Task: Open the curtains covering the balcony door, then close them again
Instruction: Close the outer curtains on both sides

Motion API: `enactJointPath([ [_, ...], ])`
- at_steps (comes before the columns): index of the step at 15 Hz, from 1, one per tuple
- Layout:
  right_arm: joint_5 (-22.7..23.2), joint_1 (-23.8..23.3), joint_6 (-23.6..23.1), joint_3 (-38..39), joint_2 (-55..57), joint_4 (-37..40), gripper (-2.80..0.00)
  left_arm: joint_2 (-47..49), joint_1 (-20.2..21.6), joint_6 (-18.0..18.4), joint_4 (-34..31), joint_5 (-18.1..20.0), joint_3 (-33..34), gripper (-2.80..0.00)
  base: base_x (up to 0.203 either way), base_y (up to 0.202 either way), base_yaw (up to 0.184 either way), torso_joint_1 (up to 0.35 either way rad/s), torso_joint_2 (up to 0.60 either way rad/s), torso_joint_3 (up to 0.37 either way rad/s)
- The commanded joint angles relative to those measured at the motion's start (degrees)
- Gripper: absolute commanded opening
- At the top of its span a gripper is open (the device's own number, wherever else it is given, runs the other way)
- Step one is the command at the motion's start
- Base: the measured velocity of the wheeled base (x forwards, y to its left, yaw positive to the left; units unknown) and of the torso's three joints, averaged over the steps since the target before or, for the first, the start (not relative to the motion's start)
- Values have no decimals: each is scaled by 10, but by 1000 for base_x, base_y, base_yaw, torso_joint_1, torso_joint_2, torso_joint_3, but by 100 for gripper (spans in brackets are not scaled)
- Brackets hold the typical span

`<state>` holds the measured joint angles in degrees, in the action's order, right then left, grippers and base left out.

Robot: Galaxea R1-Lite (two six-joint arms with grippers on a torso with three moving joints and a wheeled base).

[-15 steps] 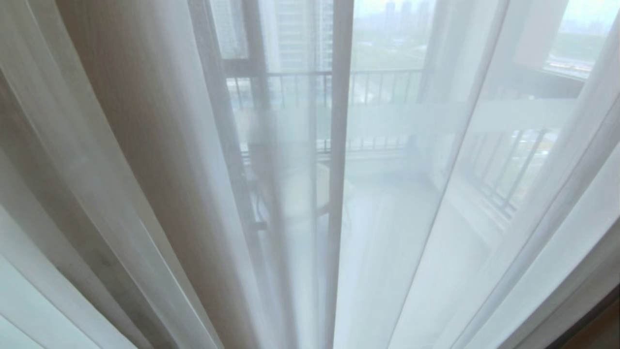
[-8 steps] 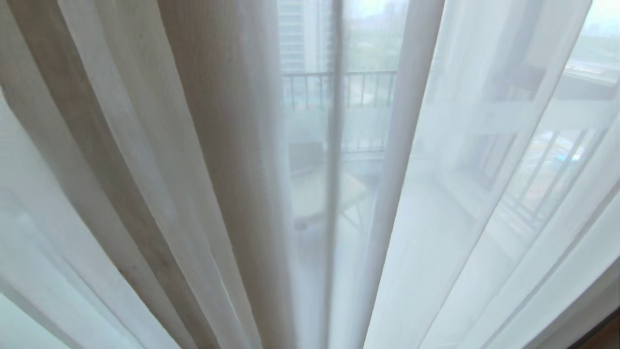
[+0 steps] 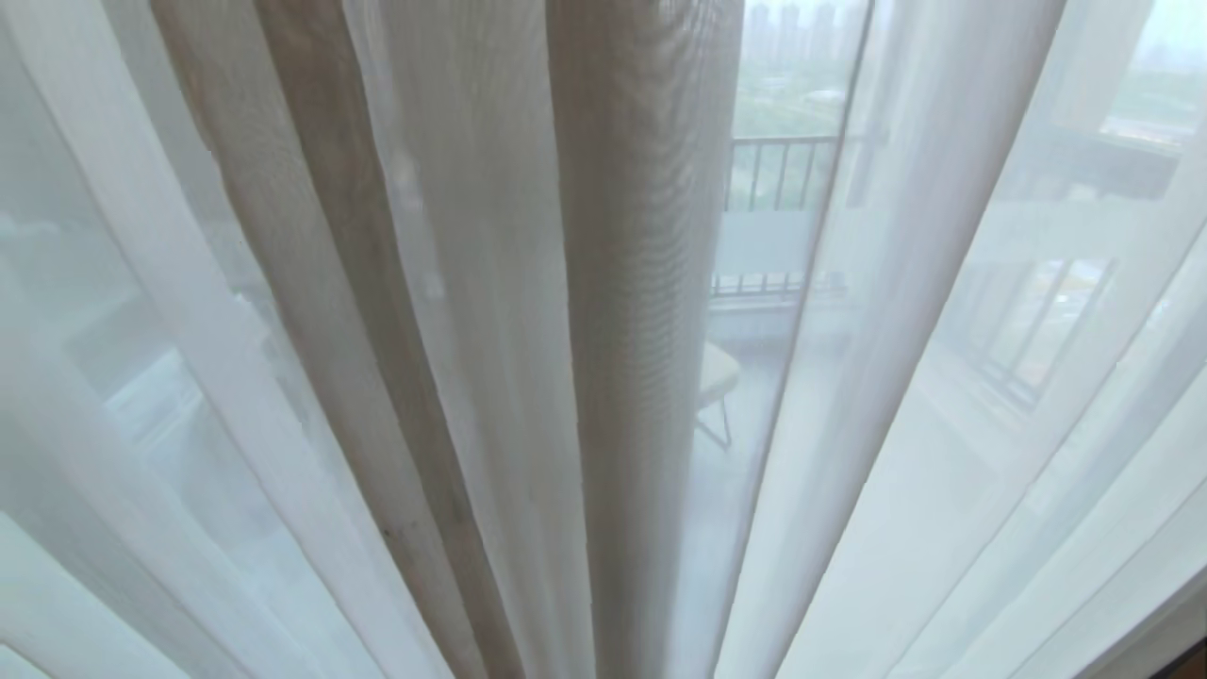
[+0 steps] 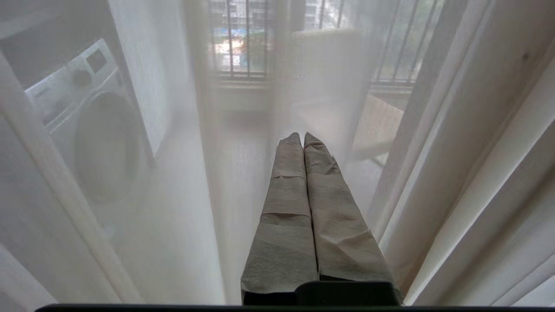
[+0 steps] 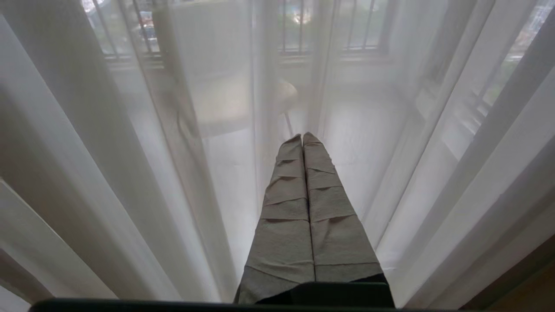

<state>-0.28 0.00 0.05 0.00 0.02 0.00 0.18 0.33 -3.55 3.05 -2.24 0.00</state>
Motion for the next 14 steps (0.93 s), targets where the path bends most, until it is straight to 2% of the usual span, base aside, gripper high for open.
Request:
enactJointPath([
  [1, -5, 0, 7, -1, 0, -1, -280, -1, 0, -1, 0, 0, 0, -280, 0, 189, 26, 11, 0, -2],
  [8, -14, 0, 21, 0, 0, -3, -280, -1, 0, -1, 0, 0, 0, -280, 1, 190, 103, 3, 4, 3],
  [14, -14, 0, 20, 0, 0, -2, -280, -1, 0, -1, 0, 0, 0, -280, 0, 191, 9, 3, 3, 1],
])
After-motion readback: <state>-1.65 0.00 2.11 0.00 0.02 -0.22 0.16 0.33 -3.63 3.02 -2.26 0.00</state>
